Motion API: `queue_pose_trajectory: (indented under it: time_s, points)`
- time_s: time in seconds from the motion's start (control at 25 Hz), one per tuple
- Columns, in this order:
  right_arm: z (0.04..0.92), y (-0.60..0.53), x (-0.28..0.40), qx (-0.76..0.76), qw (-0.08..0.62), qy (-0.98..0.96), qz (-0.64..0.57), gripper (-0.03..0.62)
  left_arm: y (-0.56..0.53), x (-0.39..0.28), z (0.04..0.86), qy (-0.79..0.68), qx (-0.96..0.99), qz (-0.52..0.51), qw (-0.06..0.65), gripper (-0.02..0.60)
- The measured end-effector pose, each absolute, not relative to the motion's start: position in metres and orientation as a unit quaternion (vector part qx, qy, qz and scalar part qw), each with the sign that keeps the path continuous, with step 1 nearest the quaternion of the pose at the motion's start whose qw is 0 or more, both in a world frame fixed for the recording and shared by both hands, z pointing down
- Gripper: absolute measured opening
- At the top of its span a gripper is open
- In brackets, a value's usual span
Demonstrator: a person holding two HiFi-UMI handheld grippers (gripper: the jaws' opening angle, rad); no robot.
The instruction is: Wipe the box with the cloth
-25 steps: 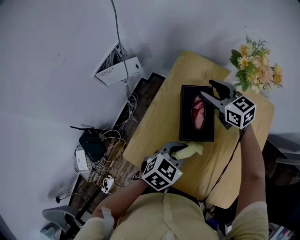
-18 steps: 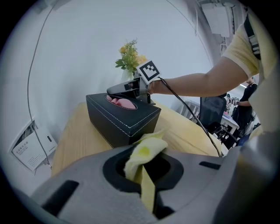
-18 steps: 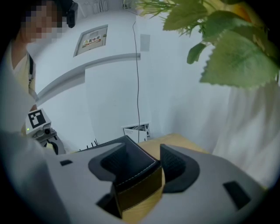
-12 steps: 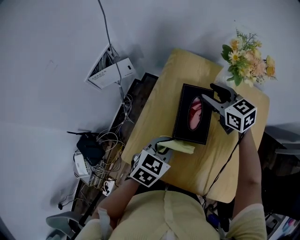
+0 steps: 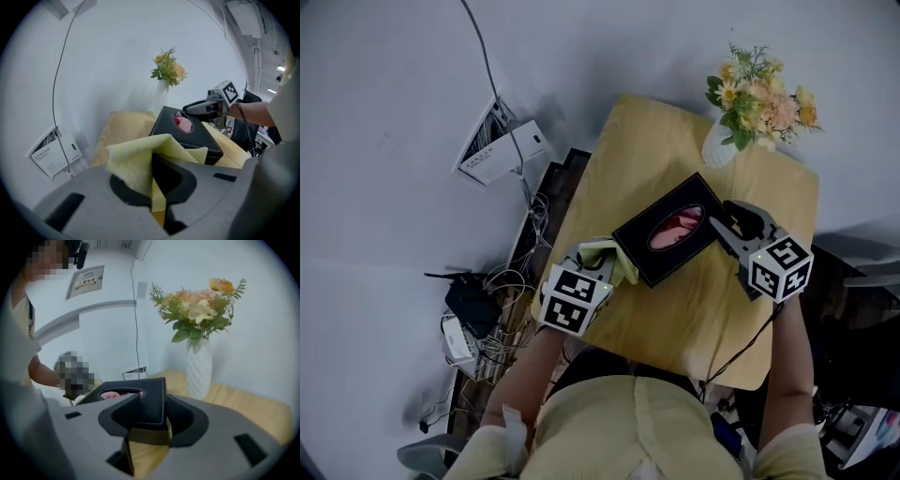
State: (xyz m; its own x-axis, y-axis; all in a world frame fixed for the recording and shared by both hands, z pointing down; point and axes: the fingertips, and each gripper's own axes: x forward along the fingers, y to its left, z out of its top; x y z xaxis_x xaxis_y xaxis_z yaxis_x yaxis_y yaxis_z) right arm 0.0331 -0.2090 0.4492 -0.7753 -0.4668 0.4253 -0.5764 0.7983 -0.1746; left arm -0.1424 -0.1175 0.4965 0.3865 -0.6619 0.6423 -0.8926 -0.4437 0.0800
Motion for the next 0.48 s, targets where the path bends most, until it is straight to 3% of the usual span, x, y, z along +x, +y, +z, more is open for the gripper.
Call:
queue_pose_trajectory:
  time_s: [0.48]
  points:
    - [0.451,-0.135,0.056,0.335,0.135,-0.912,0.194,0.189,-0.178,-0.155,0.491,-0.534,0.788,0.243,0.188,0.025]
